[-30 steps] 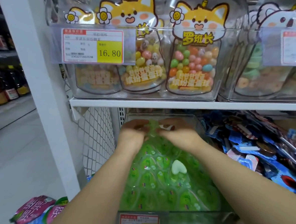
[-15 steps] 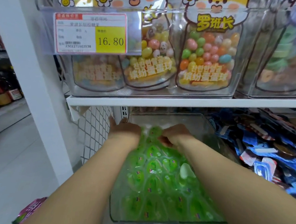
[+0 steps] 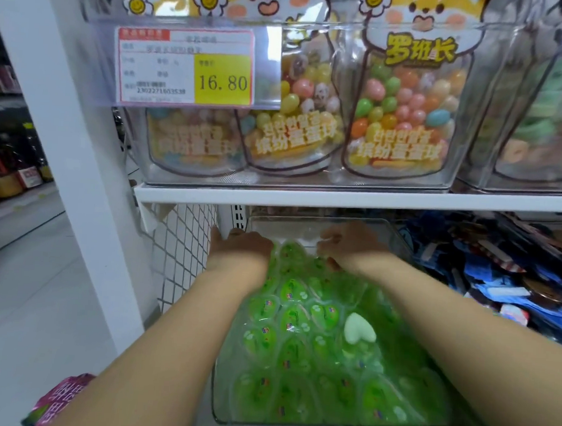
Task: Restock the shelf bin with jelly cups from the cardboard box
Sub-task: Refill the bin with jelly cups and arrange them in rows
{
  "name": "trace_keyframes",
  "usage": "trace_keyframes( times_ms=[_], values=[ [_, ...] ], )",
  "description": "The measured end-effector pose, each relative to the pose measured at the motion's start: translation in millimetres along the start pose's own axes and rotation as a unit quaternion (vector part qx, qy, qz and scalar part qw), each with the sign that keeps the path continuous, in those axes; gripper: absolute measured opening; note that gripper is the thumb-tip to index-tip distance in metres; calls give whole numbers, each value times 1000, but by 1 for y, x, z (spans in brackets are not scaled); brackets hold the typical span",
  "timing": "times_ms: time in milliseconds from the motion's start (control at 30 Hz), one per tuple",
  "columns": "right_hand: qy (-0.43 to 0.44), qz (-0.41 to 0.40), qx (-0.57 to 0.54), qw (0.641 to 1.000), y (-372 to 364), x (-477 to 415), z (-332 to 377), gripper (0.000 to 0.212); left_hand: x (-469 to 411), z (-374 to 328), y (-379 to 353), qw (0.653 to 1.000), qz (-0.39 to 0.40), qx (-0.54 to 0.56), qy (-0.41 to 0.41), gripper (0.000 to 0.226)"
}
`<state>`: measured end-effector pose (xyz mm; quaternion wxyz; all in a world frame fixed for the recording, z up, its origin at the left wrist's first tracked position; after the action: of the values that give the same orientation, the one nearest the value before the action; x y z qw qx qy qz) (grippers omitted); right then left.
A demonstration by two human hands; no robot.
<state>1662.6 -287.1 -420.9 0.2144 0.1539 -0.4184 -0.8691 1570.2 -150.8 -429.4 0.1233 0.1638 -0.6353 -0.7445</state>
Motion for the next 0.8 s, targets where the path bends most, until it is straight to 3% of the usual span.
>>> trace_keyframes(
  times_ms=[67,133,200,267,433,567,633,700,733,800],
  values=[
    [43,-17,64,997,22,11,1,15,3,-4,5,998,-53,11,-7,46],
    [66,35,174,982,29,20,-5,24,7,-13,7,994,-109,14,-18,44],
    [74,87,266,957,22,27,-13,12,13,-23,4,990,-135,16,-33,42],
    [69,109,320,939,12,31,-22,32,18,-30,0,989,-136,10,-51,41],
    [42,52,312,948,7,29,-41,33,25,-26,-5,990,-128,1,-61,40],
    [51,32,285,957,9,27,-44,33,25,-31,-8,992,-89,53,-68,47],
    [55,-17,210,976,14,23,-38,31,22,-36,-11,992,-72,76,-69,53],
    [12,-79,12,997,15,15,-35,27,17,-38,-16,994,-51,75,-68,58],
    [-24,-91,-106,990,11,10,-36,26,15,-39,-18,995,-36,70,-68,60],
    [-107,-80,-310,941,-4,1,-39,32,10,-39,-22,996,-1,59,-66,65]
  ],
)
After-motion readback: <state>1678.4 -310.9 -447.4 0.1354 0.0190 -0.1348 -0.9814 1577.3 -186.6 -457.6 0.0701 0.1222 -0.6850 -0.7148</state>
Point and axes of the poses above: each hand's wrist, its own x-axis away from the middle knuckle, its own y-axis out of the back of the hand, z = x × y, the point moved 3 cm from there along -x, towards the middle knuckle, and after that the axes turned 1 degree about -z, right-handed, at the moved point
